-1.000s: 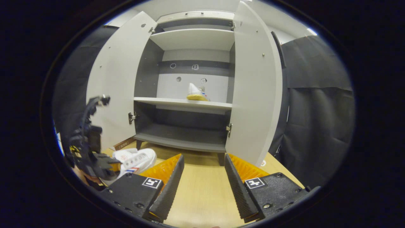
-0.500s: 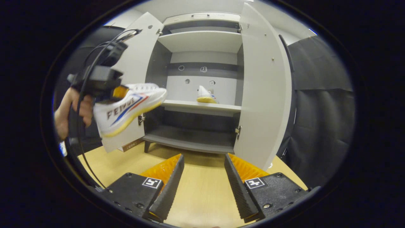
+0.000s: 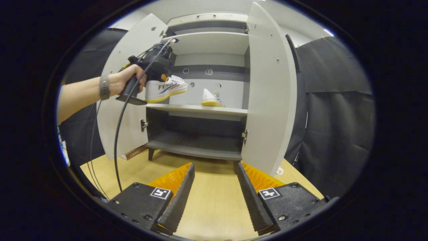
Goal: Grab one shoe with the right hand and put it into the shoe cabinet, grab the other shoe with the left hand and put it into the shoe cabinet; then close the right door with the right hand and the left door with the left hand.
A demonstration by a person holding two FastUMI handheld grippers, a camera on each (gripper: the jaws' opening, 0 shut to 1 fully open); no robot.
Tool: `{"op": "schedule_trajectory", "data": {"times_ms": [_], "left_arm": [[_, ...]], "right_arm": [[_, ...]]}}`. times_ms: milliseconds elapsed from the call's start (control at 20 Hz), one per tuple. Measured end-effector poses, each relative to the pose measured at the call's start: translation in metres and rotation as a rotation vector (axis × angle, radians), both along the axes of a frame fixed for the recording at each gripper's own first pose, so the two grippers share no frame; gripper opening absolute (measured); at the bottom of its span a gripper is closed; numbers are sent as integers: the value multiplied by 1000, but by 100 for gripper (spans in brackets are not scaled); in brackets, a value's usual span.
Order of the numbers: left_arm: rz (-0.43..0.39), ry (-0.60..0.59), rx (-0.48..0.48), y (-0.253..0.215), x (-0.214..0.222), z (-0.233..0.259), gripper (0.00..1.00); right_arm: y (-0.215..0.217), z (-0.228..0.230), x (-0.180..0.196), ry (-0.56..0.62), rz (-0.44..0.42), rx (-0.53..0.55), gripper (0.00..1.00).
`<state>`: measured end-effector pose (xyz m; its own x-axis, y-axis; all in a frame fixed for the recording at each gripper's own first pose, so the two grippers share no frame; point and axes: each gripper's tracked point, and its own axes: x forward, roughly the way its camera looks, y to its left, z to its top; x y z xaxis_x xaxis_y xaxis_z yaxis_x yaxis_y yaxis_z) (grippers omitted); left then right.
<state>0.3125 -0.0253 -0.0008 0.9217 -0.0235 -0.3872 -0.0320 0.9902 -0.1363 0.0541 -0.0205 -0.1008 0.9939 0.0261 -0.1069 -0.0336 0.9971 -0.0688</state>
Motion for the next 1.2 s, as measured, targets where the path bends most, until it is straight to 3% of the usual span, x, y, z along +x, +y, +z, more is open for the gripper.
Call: {"op": "schedule_trajectory", "data": {"times_ms": [350,700,750,800,900,950,1050,1100,1200], "left_arm": [[32,205,-10,-3,76,-40,1],[66,332,-19,-1,105,-66,0],[64,350,-15,-2,104,-68,13],[61,361,-5,0,103,-69,1],[55,376,-10,-3,102,-71,6],[46,363,-10,-5,102,-66,0],[29,369,-24,-7,102,-68,29],[21,371,-34,-9,100,-66,22],[10,368,-48,-9,94,-59,30]], "right_arm": [[-19,-14,-2,43,-67,28,81],[-34,-22,4,62,-104,39,81],[-34,-22,5,65,-103,39,81],[-34,-22,7,64,-102,40,82],[-33,-21,9,60,-98,42,82],[-32,-21,10,58,-97,40,82],[-31,-23,10,62,-94,39,82],[-31,-24,11,65,-92,39,82],[-30,-25,11,71,-87,43,82]]}}
